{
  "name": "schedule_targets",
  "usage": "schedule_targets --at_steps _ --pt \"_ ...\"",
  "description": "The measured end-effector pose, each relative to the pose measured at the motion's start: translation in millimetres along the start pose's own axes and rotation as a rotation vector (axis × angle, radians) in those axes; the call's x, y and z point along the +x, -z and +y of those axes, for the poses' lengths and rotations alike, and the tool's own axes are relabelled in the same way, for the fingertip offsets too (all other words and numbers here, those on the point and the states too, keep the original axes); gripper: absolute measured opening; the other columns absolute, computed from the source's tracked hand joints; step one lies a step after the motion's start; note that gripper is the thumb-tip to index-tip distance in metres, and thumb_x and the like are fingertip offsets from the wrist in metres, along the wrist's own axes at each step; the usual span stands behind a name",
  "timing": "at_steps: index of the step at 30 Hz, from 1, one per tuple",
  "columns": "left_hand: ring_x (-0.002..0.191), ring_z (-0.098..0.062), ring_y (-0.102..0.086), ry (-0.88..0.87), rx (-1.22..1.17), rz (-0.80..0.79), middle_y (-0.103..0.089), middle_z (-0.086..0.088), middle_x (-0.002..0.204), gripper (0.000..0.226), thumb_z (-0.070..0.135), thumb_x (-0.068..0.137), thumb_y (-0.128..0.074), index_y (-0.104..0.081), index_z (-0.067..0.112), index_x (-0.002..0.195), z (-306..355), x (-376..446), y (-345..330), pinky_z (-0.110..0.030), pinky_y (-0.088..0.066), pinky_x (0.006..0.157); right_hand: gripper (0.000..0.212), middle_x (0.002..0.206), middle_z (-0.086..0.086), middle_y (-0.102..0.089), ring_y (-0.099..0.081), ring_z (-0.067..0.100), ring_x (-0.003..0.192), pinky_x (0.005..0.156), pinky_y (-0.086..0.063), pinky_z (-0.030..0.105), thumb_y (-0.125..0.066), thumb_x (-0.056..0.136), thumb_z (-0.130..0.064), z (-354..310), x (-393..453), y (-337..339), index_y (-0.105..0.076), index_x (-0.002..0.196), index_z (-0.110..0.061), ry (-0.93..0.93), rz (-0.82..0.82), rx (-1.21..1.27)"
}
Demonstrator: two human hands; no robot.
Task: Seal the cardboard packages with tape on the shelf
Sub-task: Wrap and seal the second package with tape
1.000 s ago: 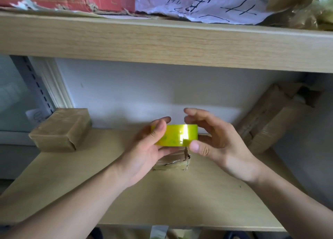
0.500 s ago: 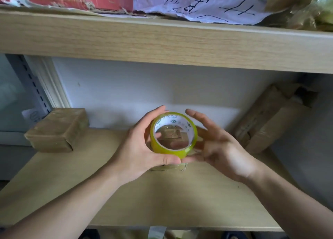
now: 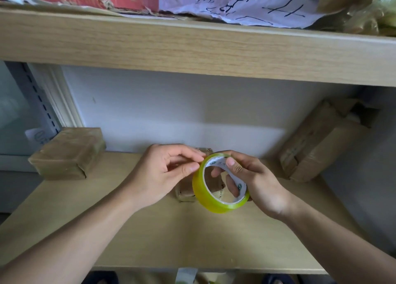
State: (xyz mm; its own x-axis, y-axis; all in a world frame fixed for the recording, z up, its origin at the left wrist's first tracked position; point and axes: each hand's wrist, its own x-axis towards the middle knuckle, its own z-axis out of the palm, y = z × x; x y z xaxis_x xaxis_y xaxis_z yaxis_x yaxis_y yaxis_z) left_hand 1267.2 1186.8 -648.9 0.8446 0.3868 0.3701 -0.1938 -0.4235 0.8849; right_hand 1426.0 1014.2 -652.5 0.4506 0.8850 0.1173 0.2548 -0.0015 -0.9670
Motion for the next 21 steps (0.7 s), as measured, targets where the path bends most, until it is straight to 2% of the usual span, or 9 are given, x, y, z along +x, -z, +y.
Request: schedule_targets --at_steps 5,7,9,10,13,16,18,20,21 --pt "0.1 -0.018 -0.073 -0.1 0.142 -0.02 -0.077 0.007 0.102 0.005 0.013 0.089 -0.074 -0.076 0.018 0.089 -0.2 1.1 0.2 -0.037 -0.058 0.09 0.03 0.075 -0.007 -0.069 -0.042 0.012 0.049 0.049 -0.037 0.018 -0.043 0.11 -0.017 2.5 0.0 3.5 -0.064 0.11 0.004 -0.016 -0.049 0.012" --pt "0.095 -0.019 -0.072 -0.182 0.258 -0.008 -0.074 0.008 0.099 0.005 0.017 0.09 -0.069 -0.073 0.018 0.089 3.7 1.1 -1.3 -0.038 -0.059 0.083 0.033 0.064 -0.014 -0.065 -0.041 0.01 0.047 0.048 -0.035 0.018 -0.037 0.11 -0.013 4.4 0.8 4.7 -0.06 0.109 0.011 -0.025 -0.073 0.0" --pt "0.086 -0.021 -0.067 -0.269 0.35 -0.023 -0.068 0.007 0.094 0.006 0.015 0.093 -0.064 -0.068 0.017 0.089 6.2 0.2 -2.6 -0.042 -0.056 0.072 0.035 0.06 -0.014 -0.063 -0.04 0.011 0.046 0.047 -0.033 0.02 -0.038 0.111 -0.016 6.6 1.8 6.0 -0.059 0.109 0.012 -0.028 -0.075 0.009" --pt "0.082 -0.021 -0.063 -0.295 0.383 -0.034 -0.065 0.007 0.091 0.007 0.014 0.094 -0.062 -0.064 0.017 0.089 6.5 -0.1 -2.9 -0.043 -0.053 0.068 0.036 0.06 -0.01 -0.062 -0.039 0.014 0.047 0.047 -0.032 0.023 -0.041 0.111 -0.021 6.5 1.8 5.8 -0.061 0.107 0.01 -0.023 -0.07 0.019" --pt "0.079 -0.021 -0.059 -0.288 0.413 -0.049 -0.061 0.008 0.089 0.008 0.016 0.096 -0.059 -0.059 0.021 0.09 5.5 -0.2 -4.2 -0.046 -0.051 0.068 0.043 0.063 0.026 -0.047 -0.033 0.028 0.052 0.05 -0.026 0.032 -0.046 0.103 -0.037 5.4 2.9 7.4 -0.067 0.103 0.0 -0.006 -0.089 0.046" --pt "0.088 -0.018 -0.07 -0.198 0.317 -0.039 -0.071 0.01 0.094 0.009 0.019 0.093 -0.065 -0.07 0.022 0.1 1.7 -0.3 -3.7 -0.043 -0.058 0.08 0.044 0.067 0.038 -0.042 -0.028 0.034 0.055 0.052 -0.021 0.039 -0.048 0.102 -0.039 5.7 3.4 11.1 -0.068 0.103 0.0 -0.008 -0.121 0.031" --pt "0.094 -0.015 -0.073 -0.147 0.274 -0.048 -0.074 0.009 0.1 0.02 0.016 0.09 -0.068 -0.076 0.021 0.107 -1.2 -1.0 -3.2 -0.037 -0.06 0.088 0.043 0.061 0.028 -0.047 -0.033 0.029 0.052 0.051 -0.021 0.037 -0.048 0.103 -0.036 8.2 4.1 13.7 -0.066 0.103 0.004 -0.021 -0.112 0.016" --pt "0.095 -0.014 -0.074 -0.114 0.248 -0.047 -0.076 0.009 0.101 0.018 0.011 0.09 -0.072 -0.078 0.019 0.104 -3.4 -1.4 -2.9 -0.037 -0.06 0.091 0.038 0.056 -0.007 -0.06 -0.038 0.018 0.047 0.051 -0.023 0.032 -0.045 0.109 -0.025 9.8 5.1 14.9 -0.062 0.106 0.009 -0.032 -0.093 -0.005" --pt "0.095 -0.014 -0.074 -0.102 0.24 -0.037 -0.077 0.01 0.1 0.015 0.009 0.089 -0.074 -0.079 0.02 0.099 -4.3 -2.1 -2.6 -0.039 -0.06 0.091 0.035 0.06 -0.013 -0.064 -0.04 0.014 0.047 0.051 -0.025 0.031 -0.045 0.109 -0.022 10.9 5.4 14.8 -0.061 0.107 0.01 -0.04 -0.093 -0.005"
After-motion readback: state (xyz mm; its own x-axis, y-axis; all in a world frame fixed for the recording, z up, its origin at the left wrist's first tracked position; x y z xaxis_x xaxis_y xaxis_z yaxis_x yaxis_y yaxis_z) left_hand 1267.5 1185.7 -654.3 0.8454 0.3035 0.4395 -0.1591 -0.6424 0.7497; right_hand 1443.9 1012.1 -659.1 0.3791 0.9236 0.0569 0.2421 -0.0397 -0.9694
